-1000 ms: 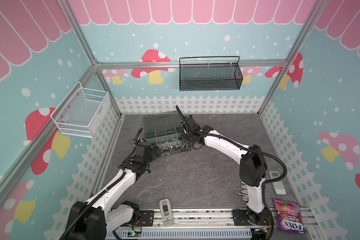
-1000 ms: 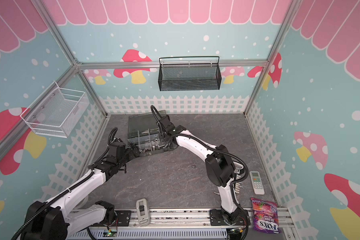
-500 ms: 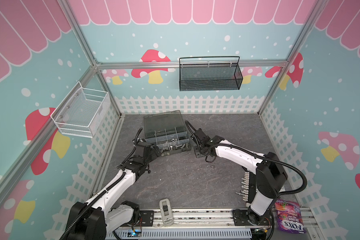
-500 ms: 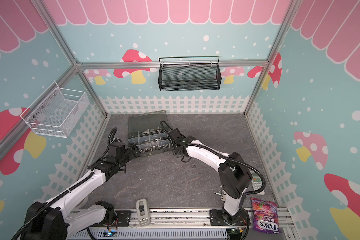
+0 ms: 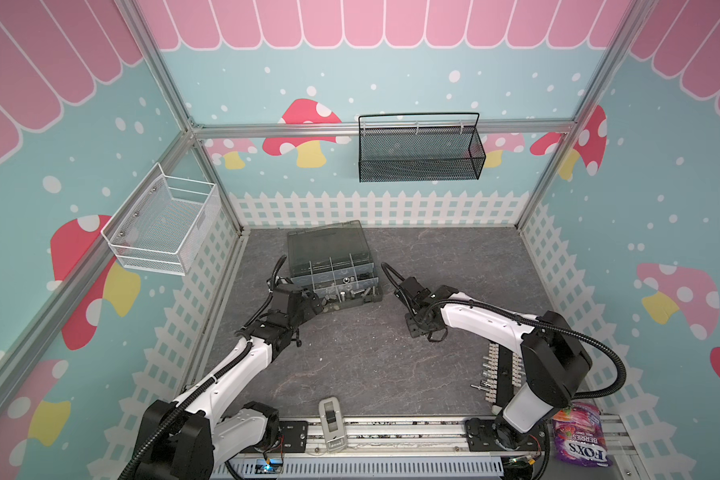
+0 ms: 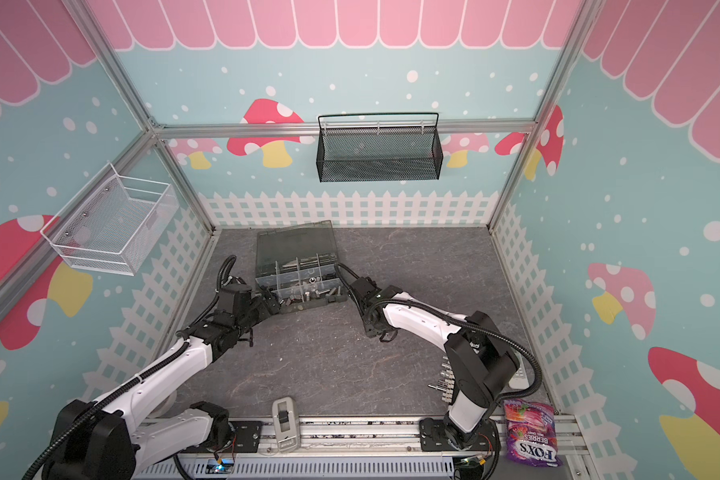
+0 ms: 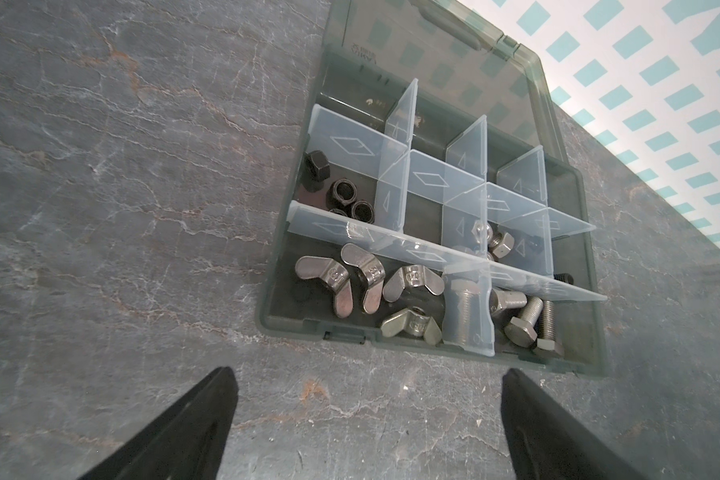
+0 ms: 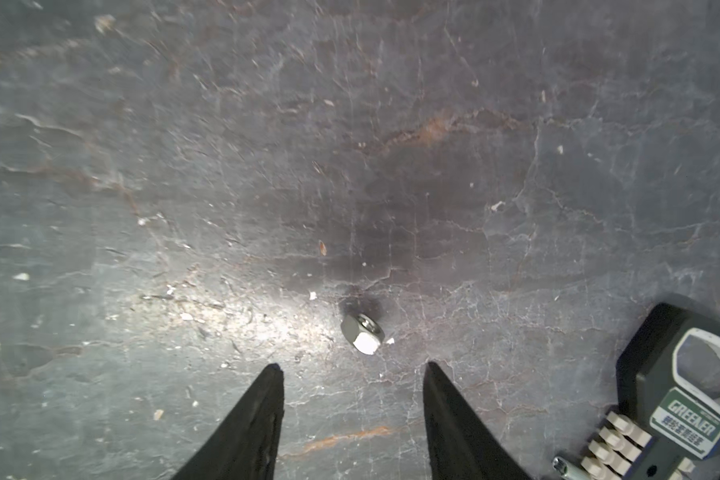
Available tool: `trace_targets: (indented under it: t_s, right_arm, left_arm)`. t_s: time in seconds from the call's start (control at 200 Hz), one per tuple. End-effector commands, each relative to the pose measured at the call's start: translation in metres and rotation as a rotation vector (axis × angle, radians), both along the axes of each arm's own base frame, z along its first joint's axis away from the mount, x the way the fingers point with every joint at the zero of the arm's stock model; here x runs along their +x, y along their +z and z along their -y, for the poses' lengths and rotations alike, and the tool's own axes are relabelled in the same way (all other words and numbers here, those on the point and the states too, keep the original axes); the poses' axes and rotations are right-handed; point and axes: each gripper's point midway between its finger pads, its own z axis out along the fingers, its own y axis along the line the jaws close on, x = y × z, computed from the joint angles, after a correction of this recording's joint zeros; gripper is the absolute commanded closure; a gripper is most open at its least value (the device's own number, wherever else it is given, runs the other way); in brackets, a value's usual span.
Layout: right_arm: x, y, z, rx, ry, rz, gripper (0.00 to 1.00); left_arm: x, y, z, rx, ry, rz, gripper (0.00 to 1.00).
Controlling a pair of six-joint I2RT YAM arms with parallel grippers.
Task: Sort the screws and nuts into containers
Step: 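Move the right gripper back over the last silver hex nut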
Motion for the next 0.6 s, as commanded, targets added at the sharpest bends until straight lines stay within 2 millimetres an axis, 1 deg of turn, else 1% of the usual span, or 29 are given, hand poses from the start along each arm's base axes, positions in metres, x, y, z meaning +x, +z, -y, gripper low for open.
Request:
trace_targets:
  t_s: [0.0,0.25,0.595]
  right_arm:
    - [-0.010,-0.003,0.011,-0.012,-0.015,-0.032,0.44]
    - [-0.021,-0.018,0.022,-0.030,-0.020,-0.083,0.44]
    - [-0.009,-0.035,0.022,0.002,-0.033,-0.093,0.48]
  left_arm:
    - [0.003,0.001,-0.001,-0.025,0.019,0.009,0.00]
    - [0.003,0.001,0.001,-0.031,0.015,0.007,0.00]
    - [0.007,0.003,0.002,-0.031,0.011,0.010,0.00]
